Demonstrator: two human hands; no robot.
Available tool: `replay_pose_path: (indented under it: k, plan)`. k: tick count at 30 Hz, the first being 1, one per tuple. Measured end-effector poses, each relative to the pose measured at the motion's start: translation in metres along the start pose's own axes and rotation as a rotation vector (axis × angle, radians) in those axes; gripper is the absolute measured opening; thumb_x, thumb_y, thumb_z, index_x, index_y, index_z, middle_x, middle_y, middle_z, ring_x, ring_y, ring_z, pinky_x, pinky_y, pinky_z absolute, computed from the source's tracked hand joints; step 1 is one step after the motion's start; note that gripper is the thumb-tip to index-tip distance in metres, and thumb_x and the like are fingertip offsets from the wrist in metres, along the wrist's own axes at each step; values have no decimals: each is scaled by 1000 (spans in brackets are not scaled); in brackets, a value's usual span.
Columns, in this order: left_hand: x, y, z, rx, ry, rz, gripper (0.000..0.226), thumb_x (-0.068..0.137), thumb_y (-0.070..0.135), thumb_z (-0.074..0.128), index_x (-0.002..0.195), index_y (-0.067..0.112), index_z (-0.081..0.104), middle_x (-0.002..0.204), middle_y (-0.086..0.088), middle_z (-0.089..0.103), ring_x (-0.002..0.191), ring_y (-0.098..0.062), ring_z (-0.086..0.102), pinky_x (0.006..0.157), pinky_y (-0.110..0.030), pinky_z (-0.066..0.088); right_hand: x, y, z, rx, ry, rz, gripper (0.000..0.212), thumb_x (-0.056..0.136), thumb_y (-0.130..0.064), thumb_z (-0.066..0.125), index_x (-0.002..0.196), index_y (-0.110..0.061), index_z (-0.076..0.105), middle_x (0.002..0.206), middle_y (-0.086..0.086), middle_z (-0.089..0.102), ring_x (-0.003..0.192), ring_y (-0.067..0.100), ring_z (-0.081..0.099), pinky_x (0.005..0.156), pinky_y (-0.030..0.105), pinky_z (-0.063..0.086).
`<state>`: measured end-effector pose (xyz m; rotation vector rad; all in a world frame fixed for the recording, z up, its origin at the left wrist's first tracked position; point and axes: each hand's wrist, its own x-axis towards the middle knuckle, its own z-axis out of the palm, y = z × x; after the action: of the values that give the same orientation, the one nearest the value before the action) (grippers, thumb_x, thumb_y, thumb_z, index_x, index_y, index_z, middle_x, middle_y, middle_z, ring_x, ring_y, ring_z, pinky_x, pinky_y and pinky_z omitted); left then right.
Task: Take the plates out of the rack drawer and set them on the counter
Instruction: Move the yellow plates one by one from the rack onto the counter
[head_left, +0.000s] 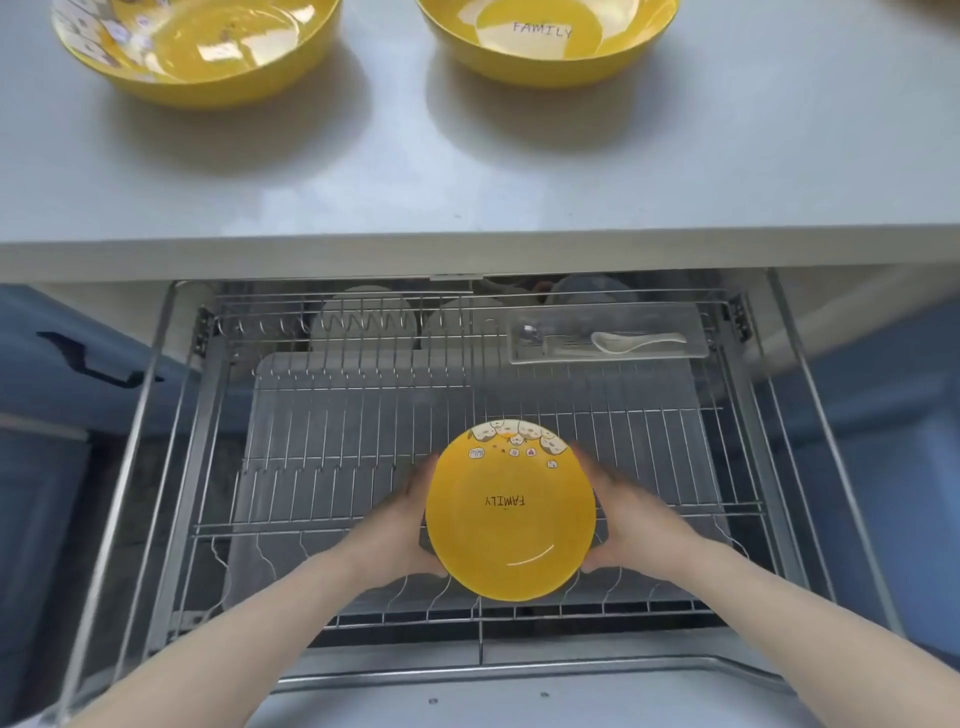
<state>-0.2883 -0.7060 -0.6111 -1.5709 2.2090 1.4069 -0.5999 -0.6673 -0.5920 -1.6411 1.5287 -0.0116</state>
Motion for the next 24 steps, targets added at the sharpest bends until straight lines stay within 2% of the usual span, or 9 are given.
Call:
replay_pose_path:
  k: [3,5,8,9,12,14,18,21,24]
  plan:
    - [0,4,2,-65,-23,29,136,55,38,90,134,66,-16,154,16,18,129,-11,43,94,-22,41,2,-6,2,71,-24,-36,136,51,-30,96,140,-69,0,143,-17,45,115,6,51,87,27,51]
    - [0,8,2,-115,-28,45,132,56,37,90,137,63,-12,155,16,19,136,-13,37,101,-24,40,1,-6,1,105,-37,-33,138,53,-27,96,142,-69,-2,146,-22,40,119,5,48,92,26,49]
    - [-3,17,-4,-164,-24,69,126,56,36,89,139,58,-3,147,29,18,137,-6,31,107,-27,37,-3,-7,-6,145,-45,-35,139,55,-22,94,140,-71,-4,129,-49,33,115,2,52,88,21,52]
    - [-3,21,-8,-166,-21,78,124,57,36,89,141,55,-1,145,28,21,135,-6,33,107,-27,38,-4,-10,-12,157,-42,-40,138,55,-21,94,141,-70,-2,126,-52,33,115,2,55,88,23,55]
    - [-9,35,-29,-143,-11,100,125,56,35,91,145,48,4,145,19,33,127,-8,44,103,-32,47,-13,-25,-31,202,-20,-79,132,54,-27,94,146,-63,7,130,-45,39,121,0,53,96,31,55]
    - [-18,50,-49,-132,-3,154,123,56,40,92,145,52,8,145,25,33,129,2,41,106,-29,44,-26,-36,-47,235,-3,-109,129,53,-33,94,148,-60,10,134,-44,36,126,-4,47,102,33,52]
    - [-41,88,-93,-125,-30,249,126,55,54,90,146,56,3,147,41,19,131,20,27,106,-20,38,-66,-55,-83,292,19,-109,136,54,-39,93,143,-69,-7,134,-56,18,134,-4,37,112,34,42]
    - [-51,121,-122,-100,-33,281,134,53,59,90,147,56,-5,151,41,11,135,18,22,109,-20,32,-97,-68,-117,329,61,-94,137,56,-36,94,142,-71,-7,140,-49,18,136,-9,31,114,33,39]
    - [-51,160,-152,-80,-43,309,135,53,55,91,146,57,-7,151,38,14,136,10,27,111,-22,32,-119,-79,-158,334,112,-68,137,56,-34,95,142,-70,-6,145,-43,19,139,-3,30,116,38,39]
